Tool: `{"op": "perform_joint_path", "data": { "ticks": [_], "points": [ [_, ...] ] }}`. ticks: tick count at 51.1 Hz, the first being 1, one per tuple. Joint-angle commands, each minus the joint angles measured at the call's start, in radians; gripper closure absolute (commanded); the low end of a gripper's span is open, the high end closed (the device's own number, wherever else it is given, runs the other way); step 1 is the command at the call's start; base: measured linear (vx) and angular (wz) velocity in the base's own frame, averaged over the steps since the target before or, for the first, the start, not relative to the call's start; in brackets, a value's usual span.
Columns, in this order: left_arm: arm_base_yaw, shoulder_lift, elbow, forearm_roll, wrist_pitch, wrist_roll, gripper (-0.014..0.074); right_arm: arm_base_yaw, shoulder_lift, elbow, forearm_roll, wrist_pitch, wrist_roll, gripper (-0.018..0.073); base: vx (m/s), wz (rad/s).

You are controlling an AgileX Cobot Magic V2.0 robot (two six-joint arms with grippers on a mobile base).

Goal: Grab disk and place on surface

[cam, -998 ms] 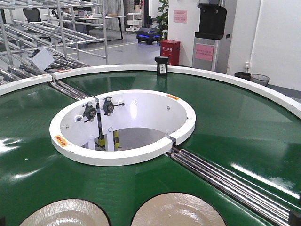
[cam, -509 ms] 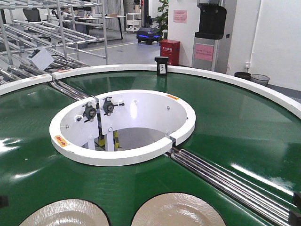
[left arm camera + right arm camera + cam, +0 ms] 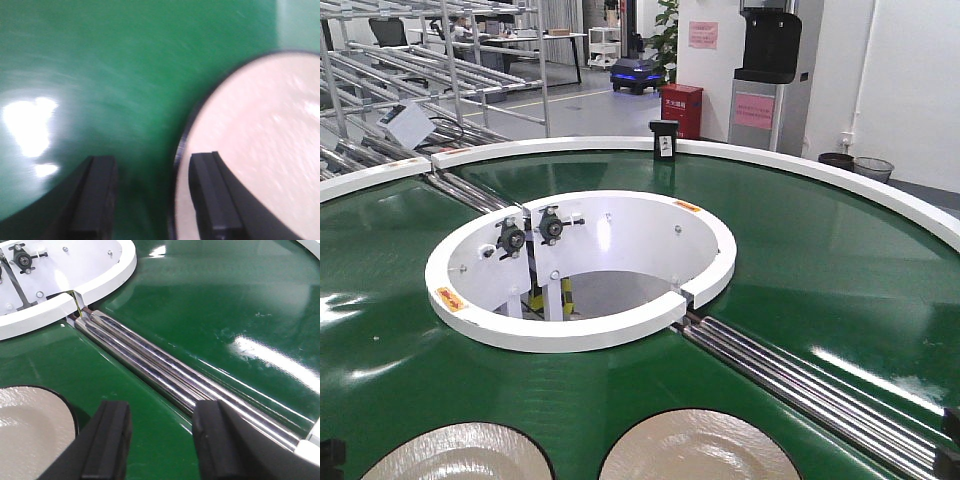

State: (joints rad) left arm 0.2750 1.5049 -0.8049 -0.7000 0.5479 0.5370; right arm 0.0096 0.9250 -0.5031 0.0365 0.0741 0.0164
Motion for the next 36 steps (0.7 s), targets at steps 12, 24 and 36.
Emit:
{"op": "perform_joint_path", "data": {
  "ticks": [12,24,36],
  "points": [
    [0.032,0.118,-0.033,-0.402,0.175,0.456,0.0147,0.0,-0.008,-0.036,-0.005,-0.087,-0.003,0.0182,0.0,0.0],
    [0.032,0.207,-0.033,-0.486,0.234,0.553,0.0147,0.0,-0.008,-0.036,-0.005,-0.087,-0.003,0.0182,0.0,0.0],
    [0.032,0.271,-0.033,-0.561,0.342,0.613,0.0202,0.0,-0.008,-0.035,-0.005,-0.087,-0.003,0.0183,0.0,0.0]
  ]
}}
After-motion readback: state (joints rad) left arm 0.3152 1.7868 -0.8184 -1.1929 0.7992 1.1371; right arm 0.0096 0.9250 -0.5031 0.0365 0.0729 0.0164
